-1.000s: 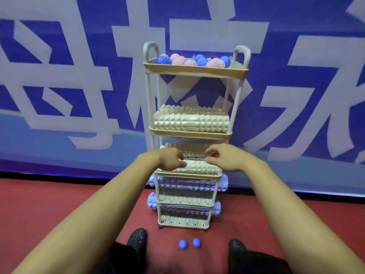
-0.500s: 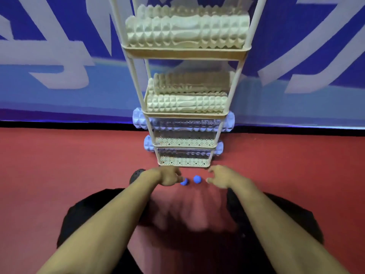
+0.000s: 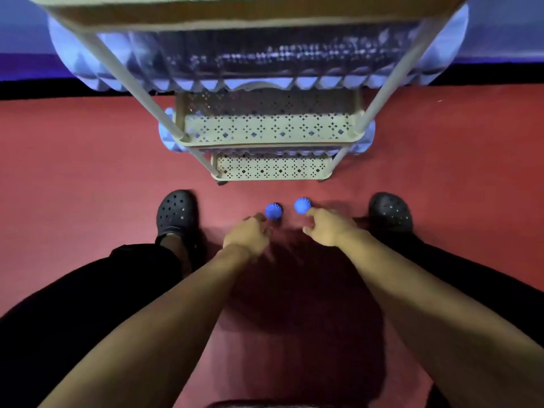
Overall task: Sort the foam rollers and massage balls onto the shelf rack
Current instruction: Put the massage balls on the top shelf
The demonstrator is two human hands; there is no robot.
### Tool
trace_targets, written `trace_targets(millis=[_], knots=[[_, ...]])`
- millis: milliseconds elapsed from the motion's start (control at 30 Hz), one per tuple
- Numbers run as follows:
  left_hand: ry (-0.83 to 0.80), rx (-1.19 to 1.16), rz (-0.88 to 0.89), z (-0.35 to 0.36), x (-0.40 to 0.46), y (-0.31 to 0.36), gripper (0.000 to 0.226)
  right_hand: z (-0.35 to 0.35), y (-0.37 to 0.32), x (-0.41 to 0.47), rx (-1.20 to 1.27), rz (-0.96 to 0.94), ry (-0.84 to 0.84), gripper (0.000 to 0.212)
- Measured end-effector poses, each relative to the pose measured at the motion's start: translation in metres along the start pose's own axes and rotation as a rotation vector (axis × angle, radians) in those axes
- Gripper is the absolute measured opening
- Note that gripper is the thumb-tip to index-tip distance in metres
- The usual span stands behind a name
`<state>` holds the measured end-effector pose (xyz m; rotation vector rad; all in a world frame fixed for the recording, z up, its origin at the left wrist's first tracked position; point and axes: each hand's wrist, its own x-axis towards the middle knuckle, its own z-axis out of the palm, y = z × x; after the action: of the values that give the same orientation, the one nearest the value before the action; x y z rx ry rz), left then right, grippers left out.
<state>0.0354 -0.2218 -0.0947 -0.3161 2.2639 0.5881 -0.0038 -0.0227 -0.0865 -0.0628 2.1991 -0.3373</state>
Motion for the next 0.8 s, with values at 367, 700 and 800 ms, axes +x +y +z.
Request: trace_targets(millis=[367, 700, 800], knots=[[0.05, -0.006, 0.212, 0.051, 0.078, -0.021, 0.07, 0.045, 0.03, 0.082, 0.089, -0.058, 0.124, 0.076], [0.113, -0.197, -0.014, 0.072, 0.104, -0.031, 0.063, 0.072, 0.021, 0.1, 0.299, -0.029, 0.26, 0.035], [0.158, -0.223, 0.024, 0.069, 0.101, -0.036, 0.059, 0.076, 0.025, 0.093, 0.31, -0.032, 0.261, 0.035]])
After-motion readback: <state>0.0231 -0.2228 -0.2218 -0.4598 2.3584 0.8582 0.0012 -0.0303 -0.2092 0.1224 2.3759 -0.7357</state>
